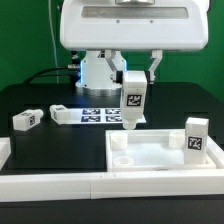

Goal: Assemble square table

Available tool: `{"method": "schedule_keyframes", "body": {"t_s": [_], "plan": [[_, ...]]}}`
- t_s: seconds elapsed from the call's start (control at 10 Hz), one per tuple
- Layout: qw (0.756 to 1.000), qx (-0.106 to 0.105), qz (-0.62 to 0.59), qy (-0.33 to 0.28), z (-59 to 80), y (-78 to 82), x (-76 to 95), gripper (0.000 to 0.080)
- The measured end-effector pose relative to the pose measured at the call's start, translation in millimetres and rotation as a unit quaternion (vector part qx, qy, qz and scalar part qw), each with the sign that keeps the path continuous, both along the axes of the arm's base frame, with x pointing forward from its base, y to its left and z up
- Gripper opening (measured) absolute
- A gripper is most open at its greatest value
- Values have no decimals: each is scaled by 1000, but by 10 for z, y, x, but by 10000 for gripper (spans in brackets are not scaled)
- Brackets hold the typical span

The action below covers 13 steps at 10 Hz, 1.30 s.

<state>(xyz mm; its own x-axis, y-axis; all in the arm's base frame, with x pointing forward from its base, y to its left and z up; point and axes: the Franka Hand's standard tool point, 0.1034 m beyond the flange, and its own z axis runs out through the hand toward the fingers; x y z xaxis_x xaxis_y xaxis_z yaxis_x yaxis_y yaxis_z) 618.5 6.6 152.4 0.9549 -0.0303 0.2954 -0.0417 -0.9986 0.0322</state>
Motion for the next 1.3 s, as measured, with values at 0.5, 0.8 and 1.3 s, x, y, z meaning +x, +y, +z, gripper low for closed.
{"method": "schedule_keyframes", "body": {"t_s": [0.5, 0.8, 1.3], "plan": [[997, -21, 8, -70, -31, -231, -55, 291], [995, -26, -7, -92, -261, -454, -257, 291], [996, -10, 1, -89, -374, -173, -92, 291]]}}
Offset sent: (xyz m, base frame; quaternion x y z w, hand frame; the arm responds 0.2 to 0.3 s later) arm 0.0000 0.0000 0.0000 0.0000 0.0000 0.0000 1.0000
